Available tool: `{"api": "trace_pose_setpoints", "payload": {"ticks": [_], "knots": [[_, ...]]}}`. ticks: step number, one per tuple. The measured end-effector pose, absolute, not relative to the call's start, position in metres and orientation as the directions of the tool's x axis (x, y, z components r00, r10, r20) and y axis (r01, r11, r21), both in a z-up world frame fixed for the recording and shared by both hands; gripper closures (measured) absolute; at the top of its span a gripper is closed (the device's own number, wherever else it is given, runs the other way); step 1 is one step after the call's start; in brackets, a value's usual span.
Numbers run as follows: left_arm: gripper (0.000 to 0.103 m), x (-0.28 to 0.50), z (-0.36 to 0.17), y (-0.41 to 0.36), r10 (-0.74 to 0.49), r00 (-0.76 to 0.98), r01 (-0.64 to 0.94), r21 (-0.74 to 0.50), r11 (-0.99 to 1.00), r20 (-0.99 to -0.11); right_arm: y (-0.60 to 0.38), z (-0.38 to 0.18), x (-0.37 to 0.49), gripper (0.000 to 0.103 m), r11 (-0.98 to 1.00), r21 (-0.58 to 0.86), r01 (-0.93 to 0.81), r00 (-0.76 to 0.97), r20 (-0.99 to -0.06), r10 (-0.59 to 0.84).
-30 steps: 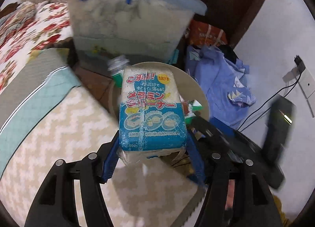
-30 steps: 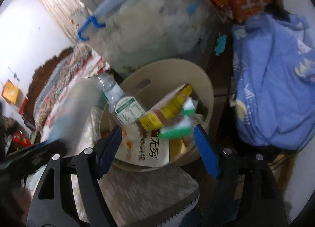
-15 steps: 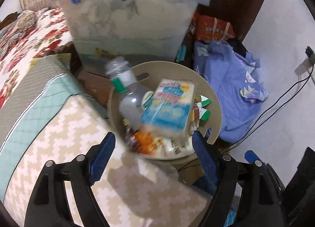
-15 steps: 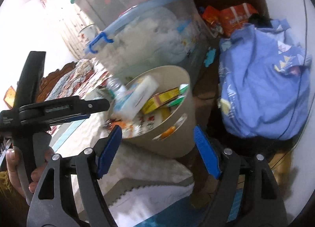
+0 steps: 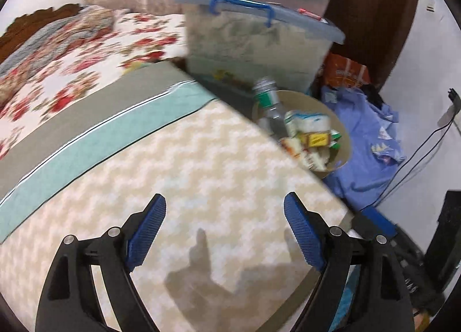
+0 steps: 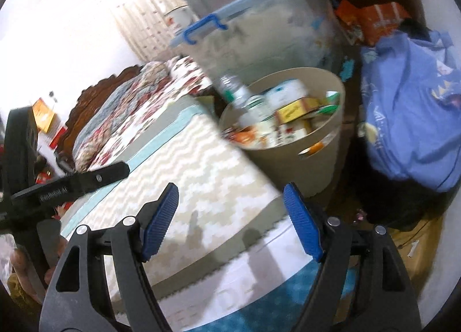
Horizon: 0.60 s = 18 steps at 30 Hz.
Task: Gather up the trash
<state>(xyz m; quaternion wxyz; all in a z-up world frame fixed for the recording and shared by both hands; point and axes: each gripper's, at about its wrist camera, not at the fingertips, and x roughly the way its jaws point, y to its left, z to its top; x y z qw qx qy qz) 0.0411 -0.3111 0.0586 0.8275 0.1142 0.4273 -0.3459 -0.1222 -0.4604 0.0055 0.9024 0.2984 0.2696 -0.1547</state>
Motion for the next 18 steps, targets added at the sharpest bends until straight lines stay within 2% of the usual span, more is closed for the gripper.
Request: {"api": "trace_pose_setpoints", "payload": {"ticks": [8,18], "knots": [[0.023,0.027,0.062,-0.242,-0.421,0.482,0.593,-0.068,0.803,-0.768,-0.406,0.014,-0.119,0.027,0.809,0.452,0.375,0.815,-0.577,-0.055],[0.014,0.008,0.074,-0.198,-0.42,0.541,0.557,-0.063,0.828,-0.728,-0.365,0.029,-0.12,0.027,0.84,0.419,0.344,0.825,-0.562,-0.057]]}}
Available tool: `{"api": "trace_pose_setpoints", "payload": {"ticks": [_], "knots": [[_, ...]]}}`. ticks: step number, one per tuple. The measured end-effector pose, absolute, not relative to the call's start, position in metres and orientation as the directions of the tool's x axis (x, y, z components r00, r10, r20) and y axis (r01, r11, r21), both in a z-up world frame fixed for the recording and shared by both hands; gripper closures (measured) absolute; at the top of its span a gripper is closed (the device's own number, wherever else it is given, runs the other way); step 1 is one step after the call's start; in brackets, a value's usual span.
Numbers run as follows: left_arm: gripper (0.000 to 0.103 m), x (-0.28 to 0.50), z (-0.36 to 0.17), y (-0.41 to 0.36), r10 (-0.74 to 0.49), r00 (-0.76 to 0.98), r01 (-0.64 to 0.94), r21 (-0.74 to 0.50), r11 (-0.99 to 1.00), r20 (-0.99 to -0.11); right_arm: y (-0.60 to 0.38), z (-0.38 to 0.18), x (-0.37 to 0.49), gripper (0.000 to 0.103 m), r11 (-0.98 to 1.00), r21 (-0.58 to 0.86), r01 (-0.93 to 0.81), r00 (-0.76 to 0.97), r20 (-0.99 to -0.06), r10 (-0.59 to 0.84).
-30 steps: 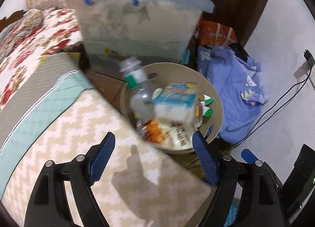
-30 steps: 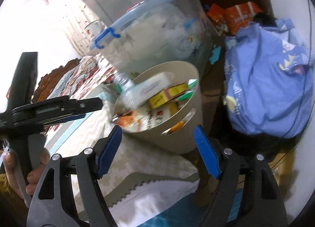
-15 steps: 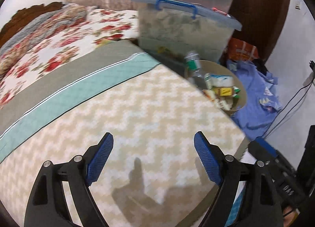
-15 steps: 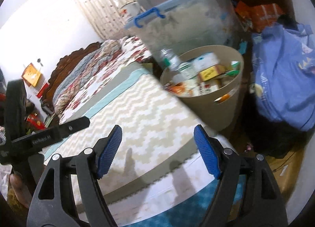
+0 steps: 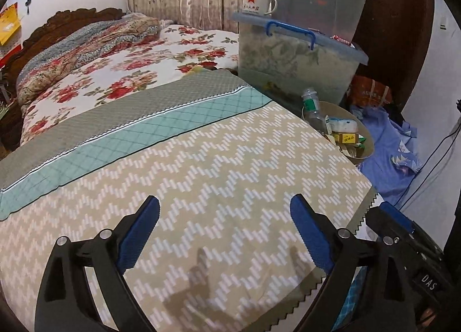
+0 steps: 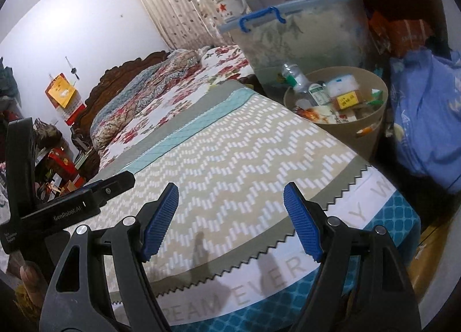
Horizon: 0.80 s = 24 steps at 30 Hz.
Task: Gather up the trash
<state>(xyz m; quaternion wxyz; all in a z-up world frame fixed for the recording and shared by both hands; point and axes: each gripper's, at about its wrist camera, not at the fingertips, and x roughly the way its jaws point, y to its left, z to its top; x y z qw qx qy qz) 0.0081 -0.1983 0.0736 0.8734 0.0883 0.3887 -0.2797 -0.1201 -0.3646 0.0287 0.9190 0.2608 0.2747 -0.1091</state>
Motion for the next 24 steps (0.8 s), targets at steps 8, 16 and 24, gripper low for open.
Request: {"api": "trace_pose_setpoints", "payload": {"ticks": [8,16,24], "knots": [[0.009,0.0,0.079,-0.181,-0.408,0.573,0.534,-0.054,0.844,-0.71,-0.341,0.041,-0.121,0.027,0.875,0.37,0.313,0.832,-0.552,-0.064],[0.009,-0.004,0.081,-0.174,-0.362,0.606,0.502,-0.013,0.865,-0.708,-0.336,0.044,-0.121,0.027,0.878,0.365,0.31,0.83,-0.555,-0.062],[0.009,-0.008,0.079,-0.177,-0.314,0.629,0.484,0.042,0.874,-0.711,-0.333,0.043,-0.121,0.027,0.878,0.365,0.31,0.828,-0.558,-0.06]]}}
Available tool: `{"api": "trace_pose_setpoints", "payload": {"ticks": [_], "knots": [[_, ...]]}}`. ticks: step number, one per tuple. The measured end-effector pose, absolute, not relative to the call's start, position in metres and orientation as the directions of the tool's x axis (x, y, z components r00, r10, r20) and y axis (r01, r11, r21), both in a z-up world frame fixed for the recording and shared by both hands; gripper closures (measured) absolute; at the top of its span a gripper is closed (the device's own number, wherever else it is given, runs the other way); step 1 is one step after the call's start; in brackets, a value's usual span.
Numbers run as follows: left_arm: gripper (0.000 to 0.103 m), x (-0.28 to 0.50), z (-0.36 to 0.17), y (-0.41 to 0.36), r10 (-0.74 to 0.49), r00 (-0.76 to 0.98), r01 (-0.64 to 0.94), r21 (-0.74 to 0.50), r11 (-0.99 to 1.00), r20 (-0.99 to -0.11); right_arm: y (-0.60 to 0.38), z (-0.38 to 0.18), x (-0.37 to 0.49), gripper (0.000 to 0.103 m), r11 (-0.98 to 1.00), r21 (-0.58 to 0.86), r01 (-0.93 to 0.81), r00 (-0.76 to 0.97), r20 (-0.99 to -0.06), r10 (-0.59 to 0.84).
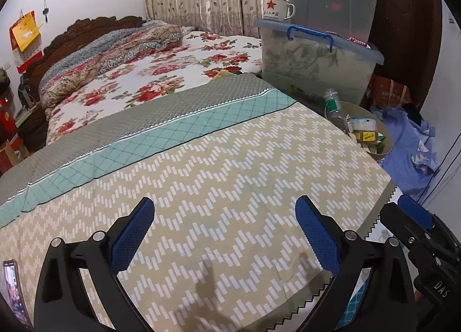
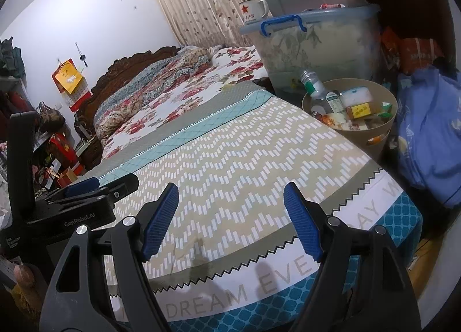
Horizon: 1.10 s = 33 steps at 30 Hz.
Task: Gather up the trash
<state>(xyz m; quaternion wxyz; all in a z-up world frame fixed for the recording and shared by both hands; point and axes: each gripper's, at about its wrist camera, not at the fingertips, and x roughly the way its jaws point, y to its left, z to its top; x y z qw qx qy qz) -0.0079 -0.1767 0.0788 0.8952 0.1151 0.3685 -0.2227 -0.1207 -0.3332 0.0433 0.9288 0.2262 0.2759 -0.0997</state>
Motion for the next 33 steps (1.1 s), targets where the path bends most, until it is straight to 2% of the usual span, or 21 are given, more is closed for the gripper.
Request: {"api": "trace_pose_setpoints", "payload": {"ticks": [20,33], "knots": [[0.009,-0.017,0.083,-0.181,-0.311,0.644,0.488,0.062,0.871,-0.699,-0.333,0.042,-0.121,0.027,0.879,0.365,0.308,0.828,-0.558,-0.059],[0.009,-0.019,0.08,-0.183,-0.252,0.652,0.469,0.119,0.875,-0.715,-0.335,0.043,-0.124,0.027,0.876,0.368,0.311,0.829,-0.556,-0.06]]}}
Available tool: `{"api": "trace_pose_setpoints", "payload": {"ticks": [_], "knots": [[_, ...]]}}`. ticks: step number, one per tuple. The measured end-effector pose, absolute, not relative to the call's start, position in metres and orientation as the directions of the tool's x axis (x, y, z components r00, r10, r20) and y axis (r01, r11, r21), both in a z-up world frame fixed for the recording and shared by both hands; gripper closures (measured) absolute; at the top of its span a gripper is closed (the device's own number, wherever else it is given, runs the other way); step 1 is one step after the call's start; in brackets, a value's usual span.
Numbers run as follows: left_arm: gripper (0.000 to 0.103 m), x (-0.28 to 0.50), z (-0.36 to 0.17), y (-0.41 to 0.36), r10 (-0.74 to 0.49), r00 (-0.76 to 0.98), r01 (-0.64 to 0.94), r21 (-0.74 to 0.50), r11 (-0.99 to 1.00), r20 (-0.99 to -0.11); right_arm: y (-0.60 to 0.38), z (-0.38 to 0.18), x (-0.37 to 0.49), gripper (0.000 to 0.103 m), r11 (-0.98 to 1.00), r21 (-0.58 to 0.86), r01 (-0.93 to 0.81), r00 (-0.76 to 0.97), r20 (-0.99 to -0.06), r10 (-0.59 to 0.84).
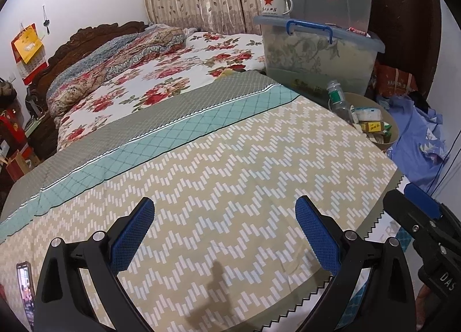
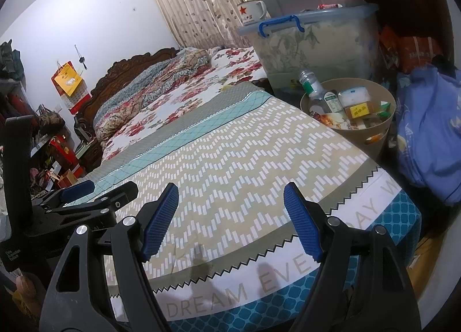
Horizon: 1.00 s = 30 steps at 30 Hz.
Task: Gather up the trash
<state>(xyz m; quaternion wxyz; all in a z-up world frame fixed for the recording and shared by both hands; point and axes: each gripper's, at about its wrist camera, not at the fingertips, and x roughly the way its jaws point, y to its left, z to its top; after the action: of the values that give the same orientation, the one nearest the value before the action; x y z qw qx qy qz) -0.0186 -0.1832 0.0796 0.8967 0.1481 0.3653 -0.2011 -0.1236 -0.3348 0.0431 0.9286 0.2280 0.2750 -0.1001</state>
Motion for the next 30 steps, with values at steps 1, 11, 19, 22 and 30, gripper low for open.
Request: {"api": "trace_pose_setpoints", "payload": {"ticks": [1,11,19,22,30], "knots": [[0.009,-0.0185,0.079,-0.1831,-0.247,0.653,0.467,0.124,0.876,-0.716,-0.3345,0.0432,-0.124,0.027,0.876,0.369,0.312,0.829,-0.557,-0.06],[0.009,-0.0198,0.0775,-0.1827,-0.248,0.641,0.471,0.118,0.874,-0.727,-0.3341,0.0422,-0.1243,0.027,0.873,0.372,0.315,0.828,-0.558,-0.061],[0.009,-0.0201,0.0762,-0.1807,-0.213,0.654,0.447,0.144,0.883,-0.726,-0.3323,0.0415,-0.1238,0.027,0.875,0.369,0.312,0.829,-0.556,-0.061],[0.009,-0.0197,0.0755,-0.1803,-0.198,0.659,0.439,0.157,0.885,-0.726,-0.3319,0.0417,-0.1231,0.027,0.875,0.369,0.312,0.83,-0.555,-0.061],[0.009,-0.0157,0.0739,-0.1764,-0.173,0.66,0.417,0.164,0.894,-0.731,-0.3305,0.0428,-0.1218,0.027,0.877,0.367,0.311,0.828,-0.558,-0.06]]}}
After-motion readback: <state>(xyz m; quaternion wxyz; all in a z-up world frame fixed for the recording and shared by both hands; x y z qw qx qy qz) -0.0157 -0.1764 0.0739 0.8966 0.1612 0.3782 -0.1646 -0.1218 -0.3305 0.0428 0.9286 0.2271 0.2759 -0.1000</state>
